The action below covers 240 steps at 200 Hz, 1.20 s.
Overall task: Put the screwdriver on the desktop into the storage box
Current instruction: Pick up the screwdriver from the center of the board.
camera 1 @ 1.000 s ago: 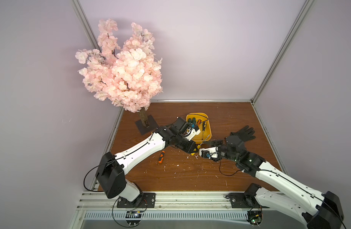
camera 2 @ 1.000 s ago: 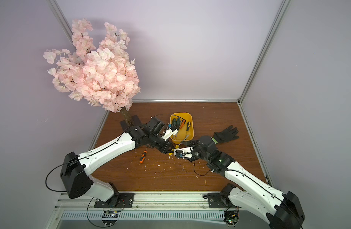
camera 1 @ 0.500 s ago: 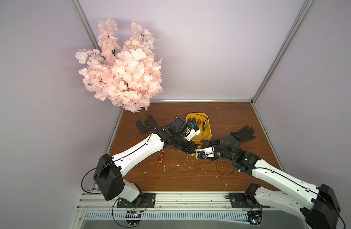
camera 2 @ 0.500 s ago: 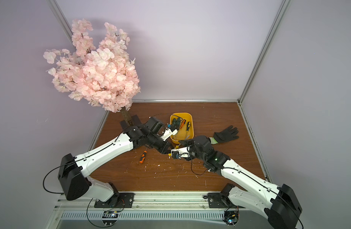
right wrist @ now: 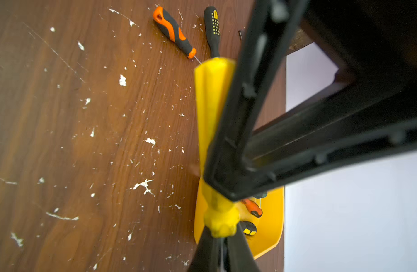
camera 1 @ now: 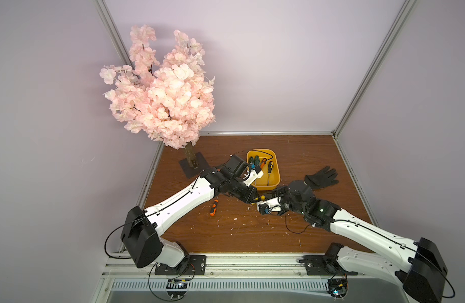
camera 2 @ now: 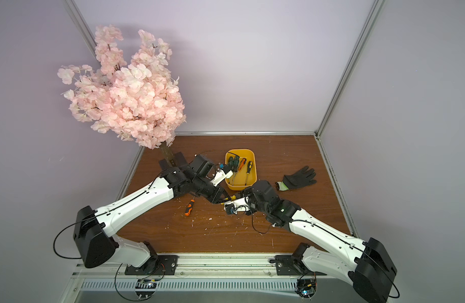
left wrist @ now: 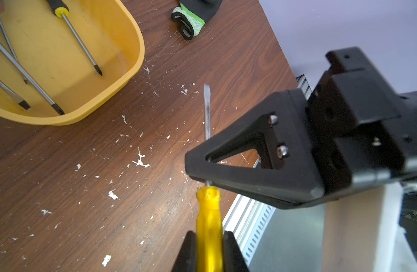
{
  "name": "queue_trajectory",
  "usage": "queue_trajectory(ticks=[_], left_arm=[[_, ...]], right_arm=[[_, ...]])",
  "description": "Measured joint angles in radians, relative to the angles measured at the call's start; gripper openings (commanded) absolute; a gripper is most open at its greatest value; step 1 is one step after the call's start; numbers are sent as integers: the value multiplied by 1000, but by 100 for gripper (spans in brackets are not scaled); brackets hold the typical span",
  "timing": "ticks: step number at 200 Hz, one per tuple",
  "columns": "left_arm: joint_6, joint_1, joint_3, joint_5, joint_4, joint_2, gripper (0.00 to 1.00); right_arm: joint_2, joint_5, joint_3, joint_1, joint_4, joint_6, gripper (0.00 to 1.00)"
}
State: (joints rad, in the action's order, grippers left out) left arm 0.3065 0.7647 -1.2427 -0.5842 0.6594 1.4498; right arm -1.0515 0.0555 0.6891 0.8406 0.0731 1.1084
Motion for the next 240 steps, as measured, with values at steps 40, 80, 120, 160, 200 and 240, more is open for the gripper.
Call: queue_trajectory(ticks=[40,80,120,160,200,240], left_arm=[[8,0,0,26,-6,-2,44],[43,-28,0,130,-6,-30,56],[94,-138,19,278,-9,-163,63],[137,-142,67,383,-42,-281,64],[201,-142,202,428,-132,-372,65],[266,-143,336,430,-216,-446,65]], right_arm=[[0,0,1,3,-3,-27,0],[-3,-19,3,5,-8,-86,0],[-12,-69,2,5,-16,-160,0],[-45,-131,19,1,-68,-288,0],[-198,-191,141,-13,-85,-468,0],[-386,-226,316,-66,-75,-720,0]])
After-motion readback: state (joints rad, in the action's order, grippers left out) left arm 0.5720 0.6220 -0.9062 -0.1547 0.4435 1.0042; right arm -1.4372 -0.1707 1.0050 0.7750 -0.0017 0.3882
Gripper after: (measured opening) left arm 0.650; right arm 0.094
